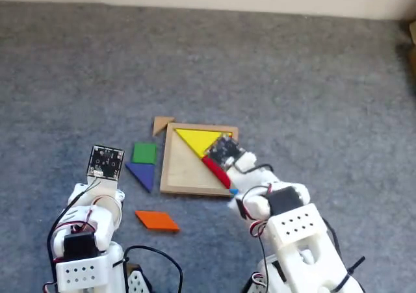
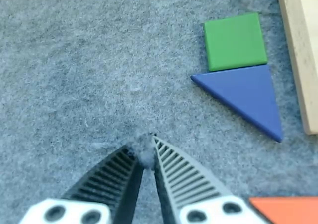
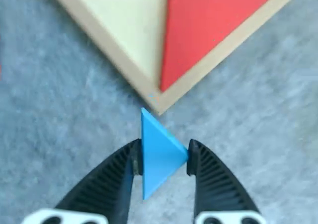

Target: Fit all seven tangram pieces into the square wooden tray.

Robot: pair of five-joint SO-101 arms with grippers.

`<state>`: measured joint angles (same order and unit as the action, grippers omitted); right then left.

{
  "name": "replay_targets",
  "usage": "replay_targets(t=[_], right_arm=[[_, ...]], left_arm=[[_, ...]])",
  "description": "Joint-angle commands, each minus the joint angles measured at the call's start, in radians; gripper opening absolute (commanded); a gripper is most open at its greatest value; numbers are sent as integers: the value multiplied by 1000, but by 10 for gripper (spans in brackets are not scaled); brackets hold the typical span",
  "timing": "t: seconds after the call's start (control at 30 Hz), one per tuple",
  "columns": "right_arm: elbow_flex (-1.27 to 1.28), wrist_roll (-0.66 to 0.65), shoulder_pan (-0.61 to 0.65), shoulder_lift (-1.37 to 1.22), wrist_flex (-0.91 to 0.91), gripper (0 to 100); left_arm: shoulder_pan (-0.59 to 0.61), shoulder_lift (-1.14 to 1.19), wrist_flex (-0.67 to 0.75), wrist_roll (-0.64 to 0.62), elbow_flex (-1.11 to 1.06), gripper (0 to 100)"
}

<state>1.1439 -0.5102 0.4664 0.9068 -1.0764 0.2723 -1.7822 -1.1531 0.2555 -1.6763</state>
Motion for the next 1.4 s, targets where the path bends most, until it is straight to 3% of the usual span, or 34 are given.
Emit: replay_targets(t=[0.0, 0.3, 0.43, 0.57, 0.83, 1.1, 1.37], right_arm=[[-159, -18, 44, 7, 4, 83], [-240, -29, 188, -200, 208, 80], [-265, -152, 216, -334, 240, 80], [-271, -193, 254, -423, 269, 82], [-272, -259, 249, -526, 358, 89], [-326, -252, 205, -585, 352, 259], [-321, -250, 196, -558, 351, 259]], left_arm=[[10, -28, -5, -5, -21, 7], [10, -28, -5, -5, -21, 7], [10, -28, -5, -5, -21, 7], [10, -28, -5, -5, -21, 7], [10, -28, -5, -5, -21, 7], [10, -28, -5, -5, -21, 7], [10, -28, -5, -5, -21, 7]])
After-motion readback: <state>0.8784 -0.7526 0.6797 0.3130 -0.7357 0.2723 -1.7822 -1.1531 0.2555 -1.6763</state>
